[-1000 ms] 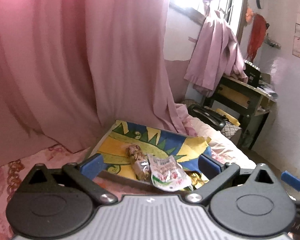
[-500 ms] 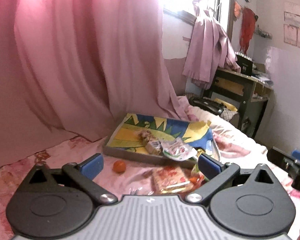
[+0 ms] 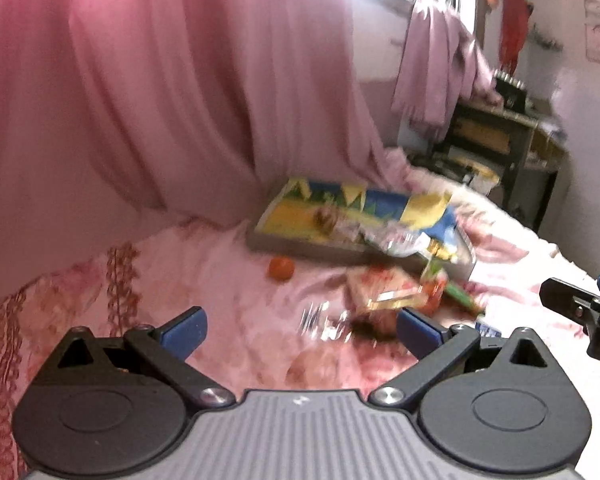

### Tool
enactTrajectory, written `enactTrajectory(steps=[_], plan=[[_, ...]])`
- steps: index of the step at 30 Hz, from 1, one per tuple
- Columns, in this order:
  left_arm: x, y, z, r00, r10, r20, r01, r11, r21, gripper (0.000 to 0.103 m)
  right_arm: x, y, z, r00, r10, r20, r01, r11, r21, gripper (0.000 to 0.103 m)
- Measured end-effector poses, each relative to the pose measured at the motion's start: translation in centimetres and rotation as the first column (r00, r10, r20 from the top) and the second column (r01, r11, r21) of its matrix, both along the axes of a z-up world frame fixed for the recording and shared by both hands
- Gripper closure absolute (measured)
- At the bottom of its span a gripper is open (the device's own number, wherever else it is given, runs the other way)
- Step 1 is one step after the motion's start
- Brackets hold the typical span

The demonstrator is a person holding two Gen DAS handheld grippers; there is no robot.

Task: Organize snacks
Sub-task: 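Withdraw both tools from the lid toward the remaining snacks, then lower the right tool onto the blue Ca-Se stick while the left tool approaches the brown jerky packet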

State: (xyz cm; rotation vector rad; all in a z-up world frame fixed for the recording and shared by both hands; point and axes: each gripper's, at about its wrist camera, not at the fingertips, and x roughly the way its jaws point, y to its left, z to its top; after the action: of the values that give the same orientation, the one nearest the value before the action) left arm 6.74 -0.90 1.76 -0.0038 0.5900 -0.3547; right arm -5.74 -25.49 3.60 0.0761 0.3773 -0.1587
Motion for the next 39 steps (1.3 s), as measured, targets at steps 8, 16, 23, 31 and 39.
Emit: enactTrajectory(steps=[8, 16, 23, 31, 39], plan=[[1.2, 0.3, -2.5, 0.978, -0.025, -0.208, 0.025, 1.000, -0.002, 0.000, 1.4, 1.1, -2.2, 0.985, 0.011, -0.172, -0.015, 1.000, -0.027, 0.001], [1.8, 0.5, -3.6, 0.951, -0.027, -0.309, 0.017, 0.999, -0.037, 0.000, 2.8, -0.4, -3.6, 0.953, 0.010, -0.302, 0.013, 0.997, 0.077, 0.001], [1.7, -0.6, -3.9, 0.947, -0.066, -0.315, 0.065, 0.998, -0.014, 0.000, 5.1, -3.8, -6.0, 0.877, -0.045, -0.478, 0.166, 0.963, 0.214, 0.001], [2.1, -1.5, -5.2, 0.921, -0.086, -0.380, 0.094, 0.996, 0.004, 0.000, 8.6, -5.3, -6.6, 0.850, 0.044, -0.525, 0.100, 0.965, 0.243, 0.001], [3.4, -2.3, -6.2, 0.906, -0.088, -0.413, 0.102, 0.995, 0.013, 0.000, 11.1, -5.8, -8.4, 0.805, 0.095, -0.586, 0.081, 0.960, 0.268, 0.001]])
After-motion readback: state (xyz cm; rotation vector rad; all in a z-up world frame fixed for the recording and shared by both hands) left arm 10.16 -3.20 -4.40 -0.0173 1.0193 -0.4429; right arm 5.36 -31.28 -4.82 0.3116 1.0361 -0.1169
